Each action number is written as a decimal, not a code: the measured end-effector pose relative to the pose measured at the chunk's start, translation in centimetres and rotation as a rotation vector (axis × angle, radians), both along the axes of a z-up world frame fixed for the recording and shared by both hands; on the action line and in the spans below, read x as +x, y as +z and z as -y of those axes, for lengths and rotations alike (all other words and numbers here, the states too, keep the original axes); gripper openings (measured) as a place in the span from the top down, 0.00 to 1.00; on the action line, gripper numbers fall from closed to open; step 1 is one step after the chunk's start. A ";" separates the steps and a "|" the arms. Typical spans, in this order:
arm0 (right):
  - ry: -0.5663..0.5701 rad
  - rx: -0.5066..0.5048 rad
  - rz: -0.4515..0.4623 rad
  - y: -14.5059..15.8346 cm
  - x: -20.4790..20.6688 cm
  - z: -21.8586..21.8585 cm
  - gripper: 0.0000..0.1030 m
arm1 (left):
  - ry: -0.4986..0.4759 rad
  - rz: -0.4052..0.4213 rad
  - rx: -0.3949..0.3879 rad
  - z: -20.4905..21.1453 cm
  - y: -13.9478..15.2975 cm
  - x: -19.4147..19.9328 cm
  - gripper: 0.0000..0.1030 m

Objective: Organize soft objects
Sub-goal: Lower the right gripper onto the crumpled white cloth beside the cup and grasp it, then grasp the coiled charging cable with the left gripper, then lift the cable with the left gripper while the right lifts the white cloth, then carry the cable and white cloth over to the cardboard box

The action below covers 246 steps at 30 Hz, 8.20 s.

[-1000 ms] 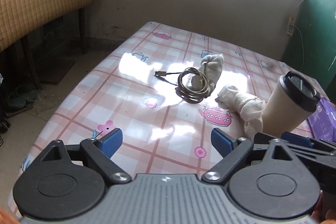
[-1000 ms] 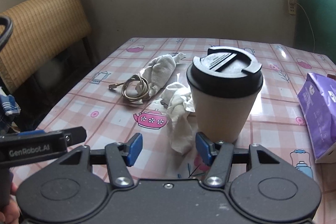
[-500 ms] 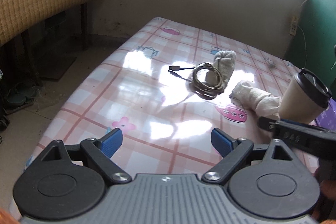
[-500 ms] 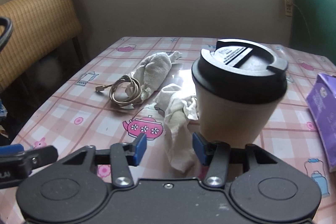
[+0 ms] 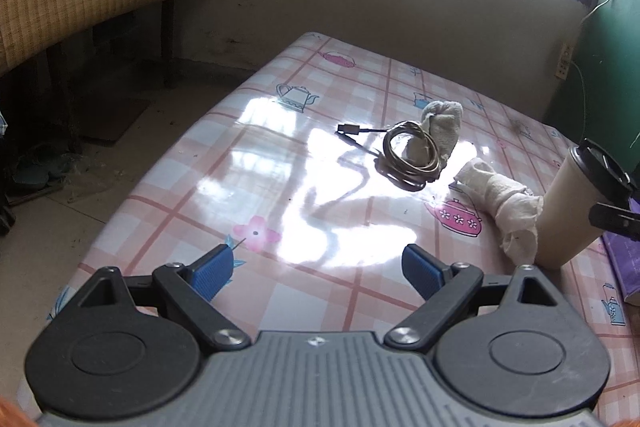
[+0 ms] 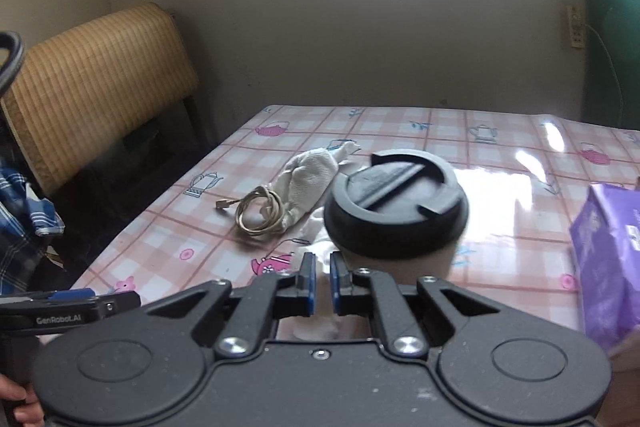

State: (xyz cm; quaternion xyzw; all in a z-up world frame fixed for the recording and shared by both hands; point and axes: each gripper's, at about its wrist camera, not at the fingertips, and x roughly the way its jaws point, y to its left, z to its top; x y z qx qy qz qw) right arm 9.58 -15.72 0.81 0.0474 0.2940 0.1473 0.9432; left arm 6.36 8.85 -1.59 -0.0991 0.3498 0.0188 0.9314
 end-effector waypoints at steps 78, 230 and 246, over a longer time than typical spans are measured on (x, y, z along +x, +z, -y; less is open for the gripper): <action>0.045 -0.079 -0.090 -4.3 -7.9 3.2 0.25 | -0.123 0.006 0.137 3.4 -0.6 0.2 0.35; -0.305 0.047 0.024 10.8 -2.6 15.2 0.71 | -0.411 0.151 0.134 25.6 12.0 3.8 0.36; -0.378 0.052 0.023 10.6 -3.8 19.8 0.71 | -0.469 0.143 0.140 28.8 11.3 4.1 0.36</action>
